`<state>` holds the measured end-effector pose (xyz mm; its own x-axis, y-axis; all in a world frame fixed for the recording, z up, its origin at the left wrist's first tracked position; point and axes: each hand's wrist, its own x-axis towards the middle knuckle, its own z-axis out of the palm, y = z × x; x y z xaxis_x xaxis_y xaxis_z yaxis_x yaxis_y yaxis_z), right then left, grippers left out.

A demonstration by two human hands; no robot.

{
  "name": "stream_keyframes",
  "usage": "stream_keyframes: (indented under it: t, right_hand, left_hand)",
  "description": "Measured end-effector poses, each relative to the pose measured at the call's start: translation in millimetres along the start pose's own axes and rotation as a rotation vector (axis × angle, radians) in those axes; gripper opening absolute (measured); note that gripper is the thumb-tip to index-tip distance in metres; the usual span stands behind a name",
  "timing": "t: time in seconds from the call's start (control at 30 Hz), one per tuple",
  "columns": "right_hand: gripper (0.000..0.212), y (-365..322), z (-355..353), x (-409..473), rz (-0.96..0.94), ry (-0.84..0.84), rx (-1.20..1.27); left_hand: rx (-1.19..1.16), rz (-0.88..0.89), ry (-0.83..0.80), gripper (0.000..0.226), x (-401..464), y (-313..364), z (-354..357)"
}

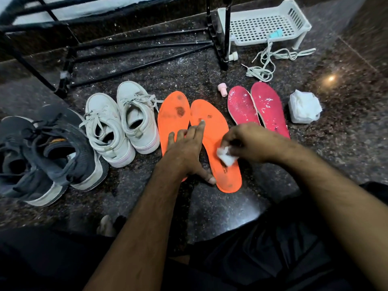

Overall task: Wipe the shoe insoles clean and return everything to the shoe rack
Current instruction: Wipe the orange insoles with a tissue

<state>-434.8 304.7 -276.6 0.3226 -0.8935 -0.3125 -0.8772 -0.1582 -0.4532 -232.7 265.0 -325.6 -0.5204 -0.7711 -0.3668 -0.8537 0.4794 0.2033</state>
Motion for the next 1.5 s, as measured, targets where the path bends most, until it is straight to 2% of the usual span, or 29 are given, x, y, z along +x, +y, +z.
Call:
stream_keyframes:
  t: [0.07, 0.13, 0.23, 0.33, 0.47, 0.5, 0.57, 0.63, 0.67, 0.7, 0.77, 0.83, 0.97, 1.0, 1.07, 1.17, 1.2, 1.23, 1.27, 1.37, 1.5]
  right_hand:
    - [0.014, 7.5, -6.2, 6.8, 0.068, 0.303, 0.132]
    - [0.017, 10.8, 0.4, 22.2, 0.13, 0.467, 0.164]
    - [0.025, 6.5, 24.9, 42.0, 0.14, 0.346, 0.056]
    - [0.026, -9.1, 35.1, 41.5, 0.118, 0.255, -0.033]
    - [0.02, -32.5, 31.8, 19.8, 0.033, -0.12, -0.065]
    - [0.02, -31.5, 29.8, 15.2, 0.027, -0.156, -0.05]
    - [0.02, -23.1, 19.2, 15.4, 0.047, -0.013, -0.009]
    - [0.021, -6.2, 11.2, 25.9, 0.131, 0.31, 0.044]
    - [0.024, 0.4, 10.7, 31.1, 0.181, 0.417, 0.046]
    - [0.028, 4.4, 11.8, 35.2, 0.222, 0.429, 0.027]
    - [0.032, 6.0, 21.2, 40.1, 0.231, 0.316, -0.018]
    - [0.026, -4.0, 29.2, 36.8, 0.203, 0.218, -0.052]
    - [0.02, -24.4, 22.6, 13.8, 0.046, -0.187, -0.025]
    - [0.02, -22.8, 19.5, 9.7, 0.044, -0.217, 0.005]
    - [0.019, -9.3, 11.8, 12.1, 0.091, -0.056, 0.013]
    - [0.021, 15.4, 1.5, 27.3, 0.195, 0.446, 0.005]
    - [0.022, 19.9, 1.5, 32.2, 0.211, 0.547, -0.008]
    - [0.021, 21.9, 3.7, 36.3, 0.213, 0.578, -0.034]
    - [0.021, 22.2, 8.3, 39.3, 0.193, 0.548, -0.053]
    - [0.021, 10.4, 29.3, 43.1, 0.023, 0.318, -0.099]
    - [0.02, 2.4, 31.5, 46.7, -0.057, 0.218, -0.089]
  left_hand:
    - [0.032, 0.008, 0.034, 0.158, 1.7, 3.9, -2.7]
    - [0.059, 0.009, 0.099, 0.15, 2.7, 6.4, -2.4]
    - [0.066, 0.004, 0.143, 0.147, 2.1, 3.6, 1.6]
    - [0.046, -0.005, 0.052, 0.146, 1.2, 0.3, 2.6]
    - [0.029, -0.016, -0.003, 0.147, 1.3, 1.0, 2.1]
    - [0.023, -0.018, -0.011, 0.146, 1.6, 1.2, 1.4]
    - [0.005, -0.015, -0.024, 0.144, 2.1, 0.6, -0.6]
    - [0.001, -0.005, -0.019, 0.14, 1.9, 0.3, -2.3]
    - [0.005, -0.001, -0.021, 0.139, 1.4, 0.5, -3.1]
    - [0.01, 0.005, -0.026, 0.138, 1.3, 1.1, -3.4]
    - [0.025, 0.023, -0.041, 0.137, 2.2, 1.8, -3.3]
    - [0.017, 0.045, -0.062, 0.135, 2.2, 0.7, -2.9]
    - [-0.045, 0.117, -0.114, 0.127, 1.6, 0.9, -2.3]
    - [-0.06, 0.137, -0.132, 0.124, 1.5, 2.3, -2.8]
    - [-0.06, 0.171, -0.139, 0.116, 2.3, 4.4, -4.6]
    - [-0.038, 0.193, -0.04, 0.091, 2.6, 7.4, -8.0]
    - [-0.041, 0.19, 0.0, 0.082, 2.1, 9.4, -9.2]
    - [-0.039, 0.189, 0.023, 0.075, 1.5, 12.2, -9.7]
    - [-0.03, 0.195, 0.025, 0.07, 1.1, 15.9, -10.6]
    - [-0.059, 0.183, -0.049, 0.063, 0.7, 22.1, -12.5]
    - [-0.128, 0.145, -0.209, 0.08, -2.6, 20.2, -14.7]
